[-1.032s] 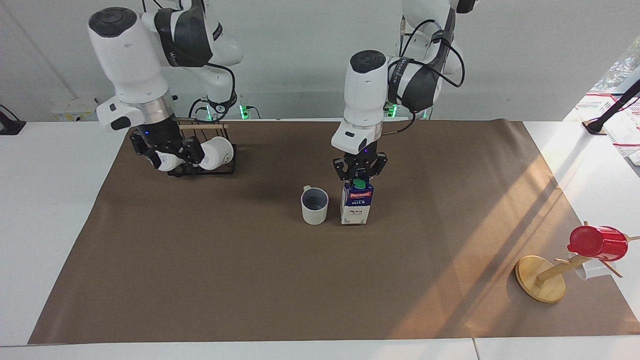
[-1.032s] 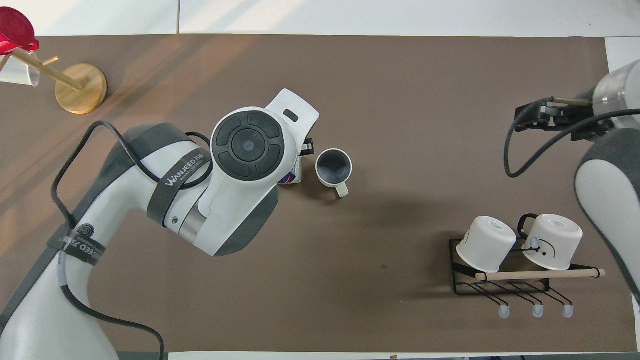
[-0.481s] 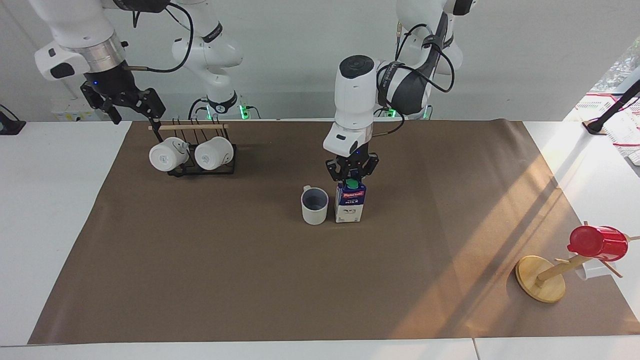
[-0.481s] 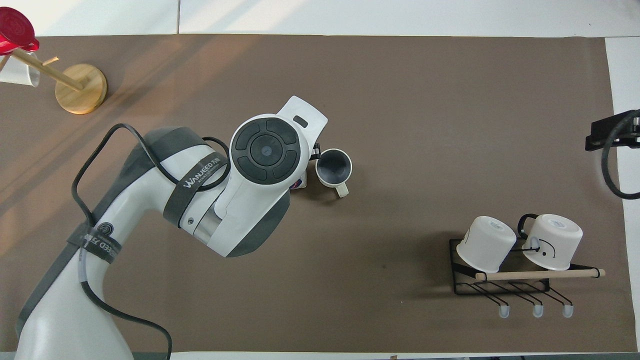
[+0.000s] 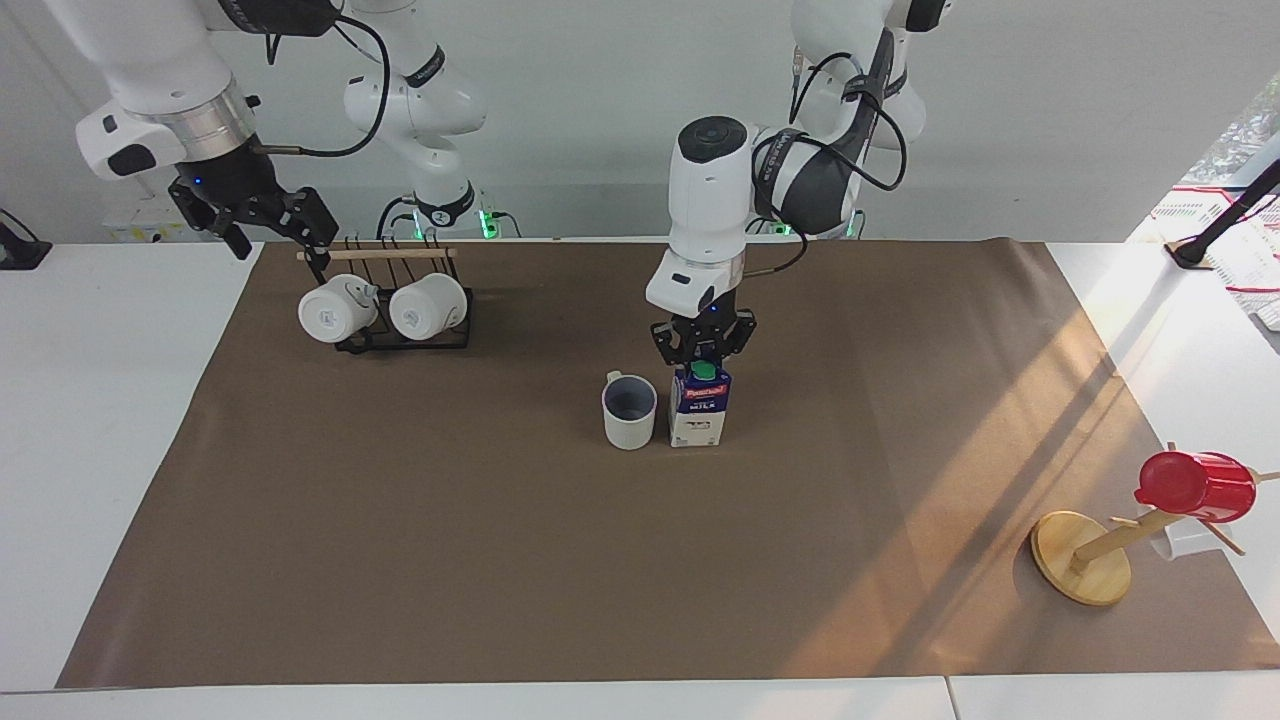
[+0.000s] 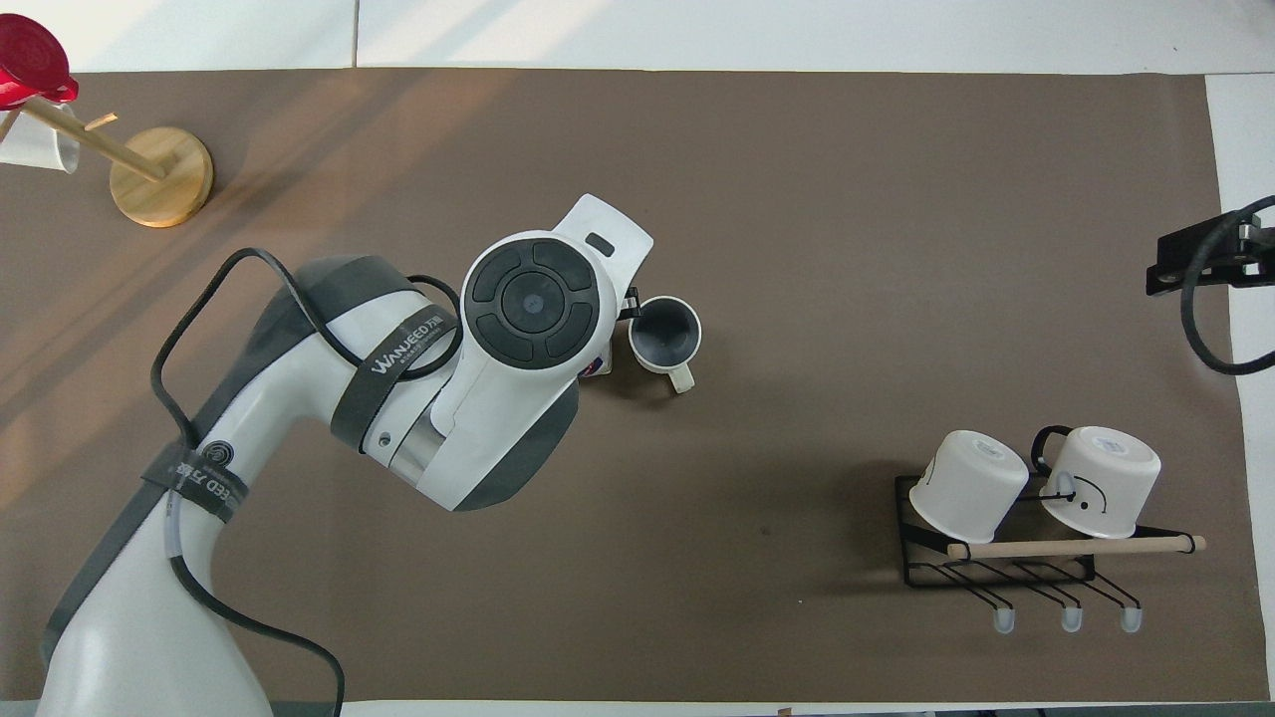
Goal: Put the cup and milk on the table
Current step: 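Carry the milk carton with the left gripper beside the mug while the right gripper retracts, then release the carton and withdraw the left gripper toward its rest spot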
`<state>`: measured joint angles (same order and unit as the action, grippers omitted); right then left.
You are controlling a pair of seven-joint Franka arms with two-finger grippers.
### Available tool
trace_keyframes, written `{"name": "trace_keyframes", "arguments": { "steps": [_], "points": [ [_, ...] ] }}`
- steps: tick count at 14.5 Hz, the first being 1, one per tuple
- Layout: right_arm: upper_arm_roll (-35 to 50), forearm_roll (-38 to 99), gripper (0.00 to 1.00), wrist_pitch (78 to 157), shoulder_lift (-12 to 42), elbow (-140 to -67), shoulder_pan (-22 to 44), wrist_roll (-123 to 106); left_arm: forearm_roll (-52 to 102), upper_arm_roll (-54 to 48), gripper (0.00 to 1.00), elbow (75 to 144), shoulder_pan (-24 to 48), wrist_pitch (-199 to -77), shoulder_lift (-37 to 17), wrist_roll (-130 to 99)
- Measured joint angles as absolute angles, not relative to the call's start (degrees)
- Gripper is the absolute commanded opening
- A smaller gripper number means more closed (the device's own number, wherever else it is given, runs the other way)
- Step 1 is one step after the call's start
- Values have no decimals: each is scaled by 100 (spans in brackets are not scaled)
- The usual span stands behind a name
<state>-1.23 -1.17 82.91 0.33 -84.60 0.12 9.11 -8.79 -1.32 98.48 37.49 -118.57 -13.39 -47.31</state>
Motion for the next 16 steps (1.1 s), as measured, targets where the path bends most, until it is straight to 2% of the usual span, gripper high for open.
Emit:
{"name": "trace_keyframes", "arguments": {
  "steps": [1,2,7,10,16],
  "points": [
    [-123,-117,100,8225,34,-8433,12,884,-879,-132,84,9848,3749,-11858,-1339,-4731],
    [-123,-115,100,8168,35,-8416,12,866,-879,-132,100,9848,3749,-11859,-1339,-4731],
    [-121,-110,100,8110,61,-8413,36,796,-881,-123,100,9806,3748,-11889,-1281,-4731],
    [-116,-110,100,8110,63,-8413,40,791,-881,-75,100,9781,3681,-11735,-921,-4731],
    [-115,-109,100,8110,63,-8425,41,790,-575,-16,100,9808,2725,-10721,-161,-3701]
  ]
}}
